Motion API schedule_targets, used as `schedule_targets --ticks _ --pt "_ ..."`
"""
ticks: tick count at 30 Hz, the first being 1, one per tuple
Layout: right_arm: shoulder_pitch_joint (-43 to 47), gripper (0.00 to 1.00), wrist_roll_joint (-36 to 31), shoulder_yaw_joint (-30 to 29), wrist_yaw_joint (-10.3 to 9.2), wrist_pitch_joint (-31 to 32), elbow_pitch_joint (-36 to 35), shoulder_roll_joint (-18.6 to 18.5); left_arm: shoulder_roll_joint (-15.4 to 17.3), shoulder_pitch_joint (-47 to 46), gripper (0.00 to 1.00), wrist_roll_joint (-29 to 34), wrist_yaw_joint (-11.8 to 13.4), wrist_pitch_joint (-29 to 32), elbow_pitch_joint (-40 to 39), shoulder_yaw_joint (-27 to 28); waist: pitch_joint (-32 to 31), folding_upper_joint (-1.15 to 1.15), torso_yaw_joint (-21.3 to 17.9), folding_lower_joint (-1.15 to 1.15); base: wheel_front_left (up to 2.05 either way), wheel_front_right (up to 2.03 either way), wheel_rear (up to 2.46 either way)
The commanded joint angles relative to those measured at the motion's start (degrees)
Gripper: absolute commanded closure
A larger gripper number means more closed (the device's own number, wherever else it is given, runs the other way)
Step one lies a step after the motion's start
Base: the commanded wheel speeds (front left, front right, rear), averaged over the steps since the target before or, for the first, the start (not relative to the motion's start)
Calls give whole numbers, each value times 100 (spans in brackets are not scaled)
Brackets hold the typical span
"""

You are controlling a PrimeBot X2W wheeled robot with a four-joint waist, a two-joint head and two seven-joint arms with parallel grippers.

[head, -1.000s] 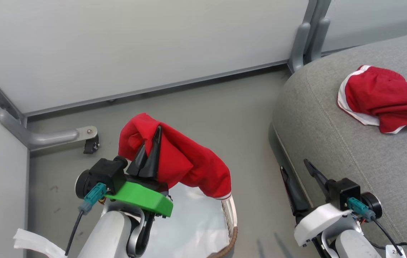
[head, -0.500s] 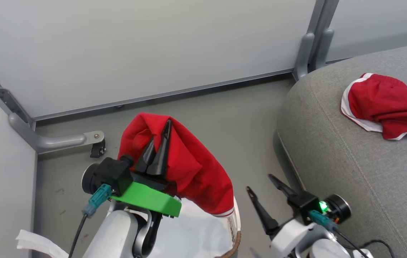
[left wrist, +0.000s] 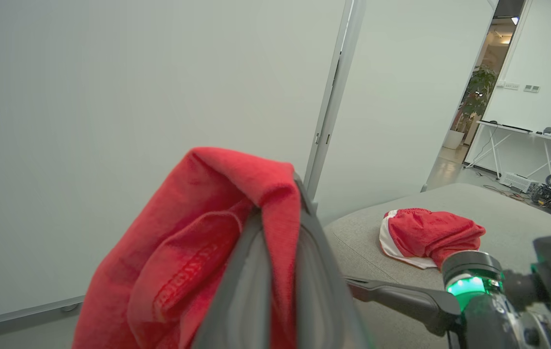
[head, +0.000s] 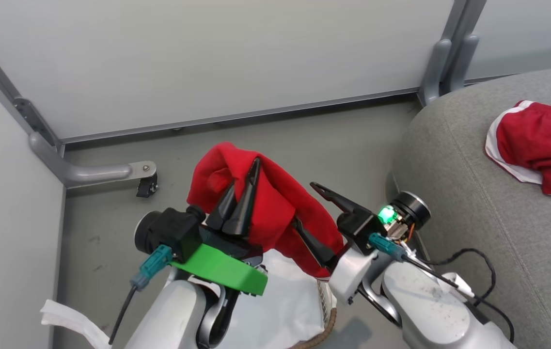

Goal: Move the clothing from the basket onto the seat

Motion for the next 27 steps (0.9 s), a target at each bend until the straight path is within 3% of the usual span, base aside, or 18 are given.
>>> schedule_targets --ticks 1,6,7,9,25,26,27 --pt "-98 0 -36 48 -7 0 138 28 5 -113 100 -29 -17 -4 -31 -46 43 0 97 0 0 0 0" --pt "-305 0 45 247 -7 -1 671 75 2 -177 100 -87 -17 -5 -48 -249 68 0 277 0 0 0 0" --pt "-320 23 109 303 -7 0 797 83 3 -188 100 -101 -17 -5 -50 -290 70 0 317 0 0 0 0" --pt "-336 100 224 372 -7 0 932 97 2 -215 100 -143 -17 -4 -51 -344 79 0 384 0 0 0 0" --pt "65 100 737 431 -7 0 913 93 0 -24 100 -159 -17 -5 25 -217 64 0 350 0 0 0 0" --pt "77 100 748 402 -7 0 882 94 0 -14 94 -155 -17 -5 34 -208 57 0 328 0 0 0 0" --pt "101 100 759 345 -7 0 828 93 0 -6 49 -143 -17 -5 38 -194 53 0 298 0 0 0 0"
